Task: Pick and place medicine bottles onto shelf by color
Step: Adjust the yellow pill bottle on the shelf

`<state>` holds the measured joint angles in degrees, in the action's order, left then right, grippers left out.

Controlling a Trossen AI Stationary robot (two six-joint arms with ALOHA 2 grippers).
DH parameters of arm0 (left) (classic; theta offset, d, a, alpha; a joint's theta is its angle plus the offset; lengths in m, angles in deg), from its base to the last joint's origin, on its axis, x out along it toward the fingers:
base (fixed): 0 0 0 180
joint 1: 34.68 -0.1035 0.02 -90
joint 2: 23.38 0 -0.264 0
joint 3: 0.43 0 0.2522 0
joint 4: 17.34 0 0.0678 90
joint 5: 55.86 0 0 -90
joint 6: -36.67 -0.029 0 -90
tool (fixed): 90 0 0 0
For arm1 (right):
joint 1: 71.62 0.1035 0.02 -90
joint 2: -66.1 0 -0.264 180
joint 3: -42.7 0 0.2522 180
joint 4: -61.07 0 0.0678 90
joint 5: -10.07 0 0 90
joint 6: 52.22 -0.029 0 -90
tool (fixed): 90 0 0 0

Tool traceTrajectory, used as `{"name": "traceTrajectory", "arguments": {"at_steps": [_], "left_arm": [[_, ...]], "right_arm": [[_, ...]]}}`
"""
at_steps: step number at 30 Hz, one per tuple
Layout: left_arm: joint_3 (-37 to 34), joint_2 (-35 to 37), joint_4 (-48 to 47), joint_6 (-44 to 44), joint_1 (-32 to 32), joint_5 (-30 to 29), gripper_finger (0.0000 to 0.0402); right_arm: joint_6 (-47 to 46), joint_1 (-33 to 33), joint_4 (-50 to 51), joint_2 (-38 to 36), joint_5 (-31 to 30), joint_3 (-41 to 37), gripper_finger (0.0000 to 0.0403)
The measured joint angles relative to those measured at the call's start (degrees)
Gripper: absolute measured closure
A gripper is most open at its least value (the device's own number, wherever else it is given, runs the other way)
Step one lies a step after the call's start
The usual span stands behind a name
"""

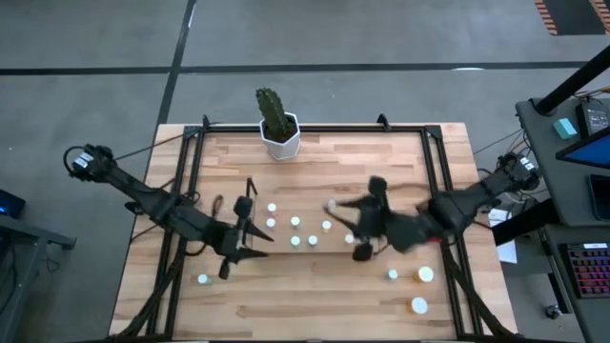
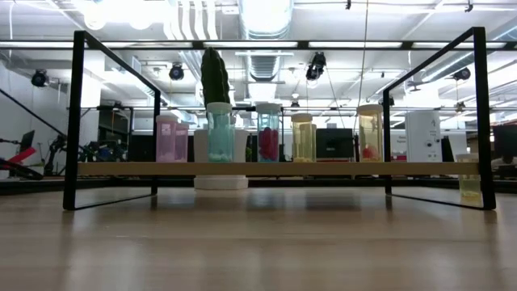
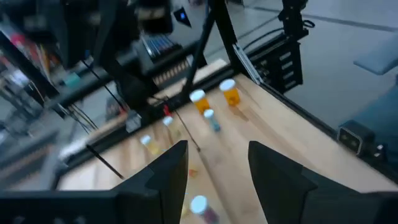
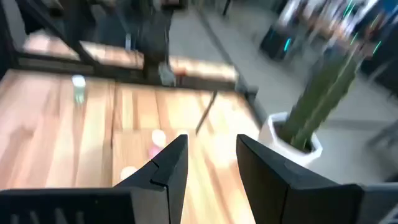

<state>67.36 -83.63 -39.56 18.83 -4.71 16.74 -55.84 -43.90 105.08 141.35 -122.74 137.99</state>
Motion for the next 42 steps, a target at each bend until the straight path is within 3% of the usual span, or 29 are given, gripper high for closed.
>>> {"name": "traceTrajectory", "arguments": {"at_steps": [6, 10, 18, 23, 29, 42], "left_arm": [[-7.2, 7.3, 3.0, -2.4, 0.0, -1.7, 0.0249], [-9.4, 11.0, 4.4, -5.1, 0.0, -6.0, 0.0249], [-12.1, 15.8, 3.5, -5.2, 0.0, -7.4, 0.0249], [-12.5, 17.6, 3.8, -5.1, 0.0, -7.4, 0.0249], [-13.0, 17.7, 3.5, -5.1, 0.0, -7.4, 0.0249], [-13.1, 17.6, 3.8, -5.1, 0.0, -7.4, 0.0249]], "right_arm": [[-3.4, -12.0, 14.5, 3.2, 16.0, 8.9, 0.0275], [-2.4, -16.4, 18.1, 5.7, 21.9, 11.9, 0.0269], [-5.8, -18.3, 28.2, 12.6, 24.0, 15.5, 0.0208], [-6.9, -18.2, 32.4, 17.7, 28.7, 15.2, 0.0180], [-5.0, -18.2, 32.3, 23.5, 34.1, 14.8, 0.0176], [-2.8, -18.5, 30.6, 27.5, 35.4, 14.7, 0.0183]]}}
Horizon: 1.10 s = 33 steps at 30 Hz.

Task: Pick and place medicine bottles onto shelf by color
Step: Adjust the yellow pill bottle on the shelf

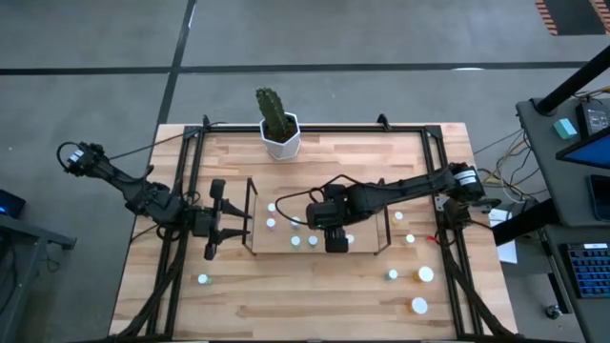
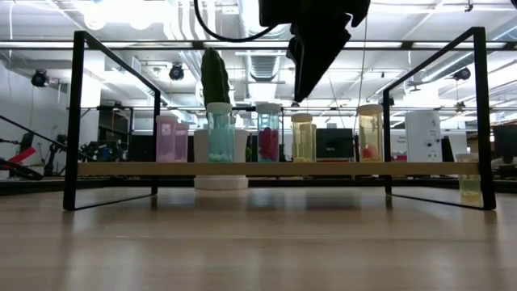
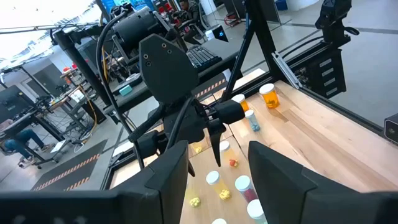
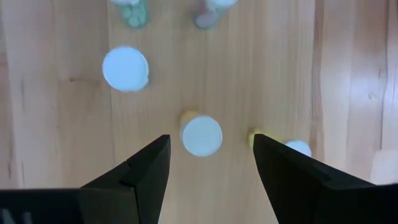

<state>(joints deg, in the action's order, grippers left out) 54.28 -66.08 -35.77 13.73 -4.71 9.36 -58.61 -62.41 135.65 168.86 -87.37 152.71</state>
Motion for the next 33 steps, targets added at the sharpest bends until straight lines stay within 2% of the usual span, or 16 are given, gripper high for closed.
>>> {"name": "traceTrajectory", "arguments": {"at_steps": [19, 29, 33], "left_arm": [[0.0, 0.1, -0.1, 0.0, 0.0, 0.0, 0.0249], [0.0, 0.1, 0.0, 0.0, 0.0, 0.0, 0.0249], [0.0, 0.1, 0.1, 0.0, 0.0, 0.0, 0.0249]], "right_arm": [[1.1, 0.0, -0.2, 4.0, 0.2, -0.1, 0.0188], [0.9, 0.0, -0.2, 4.0, 0.1, -0.1, 0.0272], [0.8, 0.0, -0.2, 4.0, 0.1, -0.1, 0.0292]]}}
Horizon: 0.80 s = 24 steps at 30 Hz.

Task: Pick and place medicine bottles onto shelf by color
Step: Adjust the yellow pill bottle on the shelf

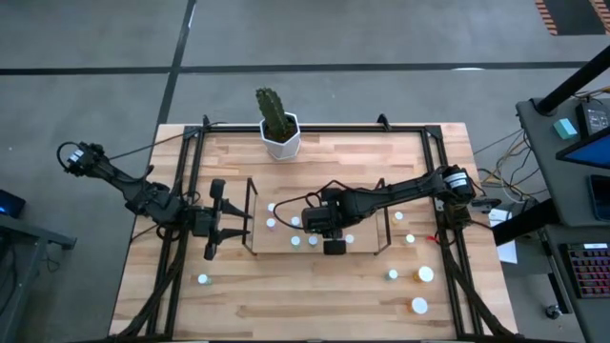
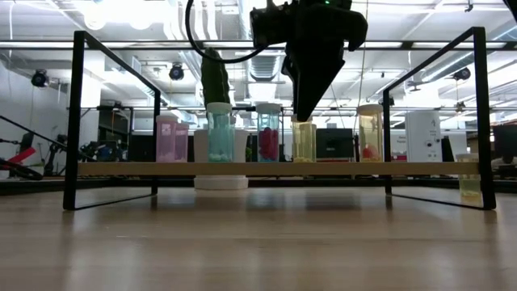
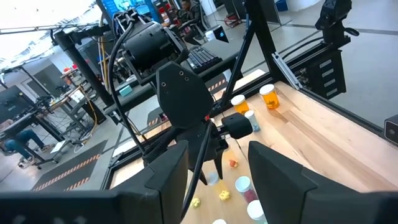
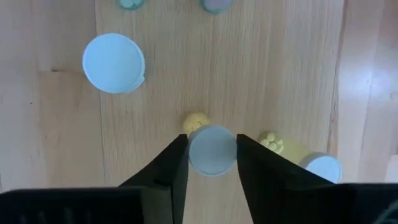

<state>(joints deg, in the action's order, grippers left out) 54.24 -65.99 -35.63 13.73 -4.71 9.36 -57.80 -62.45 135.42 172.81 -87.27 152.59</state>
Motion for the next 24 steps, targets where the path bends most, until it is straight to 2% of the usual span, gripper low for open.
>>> {"name": "traceTrajectory", "arguments": {"at_steps": [6, 14, 24], "left_arm": [[0.0, 0.0, 0.1, 0.0, 0.0, 0.0, 0.0249], [0.0, 0.0, 0.4, 0.0, 0.0, 0.0, 0.0249], [0.0, -0.2, 0.6, 0.0, 0.0, 0.0, 0.0249]], "right_arm": [[-0.5, 0.0, 4.7, -0.8, 0.0, 0.5, 0.0288], [-5.3, -0.1, 8.7, -6.7, -0.2, -1.0, 0.0288], [-8.4, -0.1, 0.3, -13.8, -1.8, -13.9, 0.0290]]}}
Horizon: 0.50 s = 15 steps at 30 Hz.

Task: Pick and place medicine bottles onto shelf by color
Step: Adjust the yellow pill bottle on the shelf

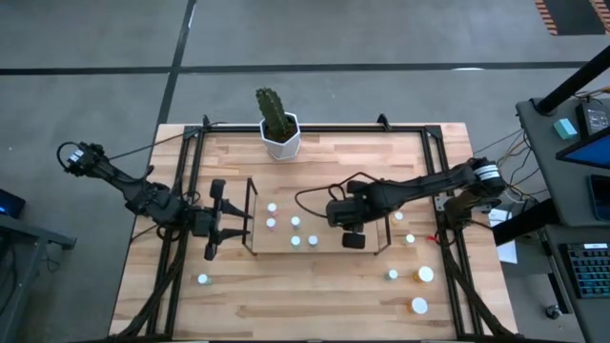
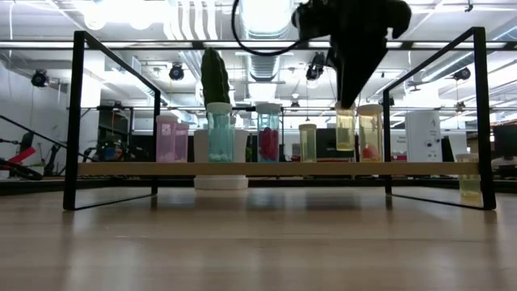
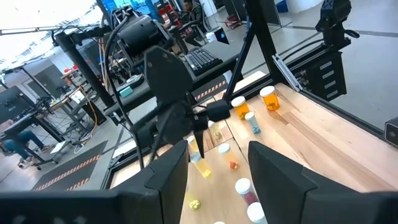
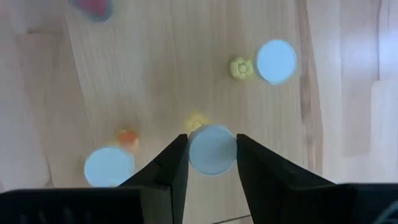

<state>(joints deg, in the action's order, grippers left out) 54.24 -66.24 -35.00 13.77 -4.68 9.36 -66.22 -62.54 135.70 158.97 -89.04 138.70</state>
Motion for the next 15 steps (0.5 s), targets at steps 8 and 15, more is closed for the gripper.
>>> {"name": "traceTrajectory", "arguments": {"at_steps": [8, 15], "left_arm": [[0.0, -0.2, 0.4, 0.0, 0.0, 0.0, 0.0249], [0.0, -0.2, 0.5, 0.0, 0.0, 0.0, 0.0249]], "right_arm": [[-3.6, -0.1, -4.0, -4.5, -0.1, -6.4, 0.0290], [-3.6, -0.1, -8.5, -5.1, -0.1, -10.0, 0.0291]]}}
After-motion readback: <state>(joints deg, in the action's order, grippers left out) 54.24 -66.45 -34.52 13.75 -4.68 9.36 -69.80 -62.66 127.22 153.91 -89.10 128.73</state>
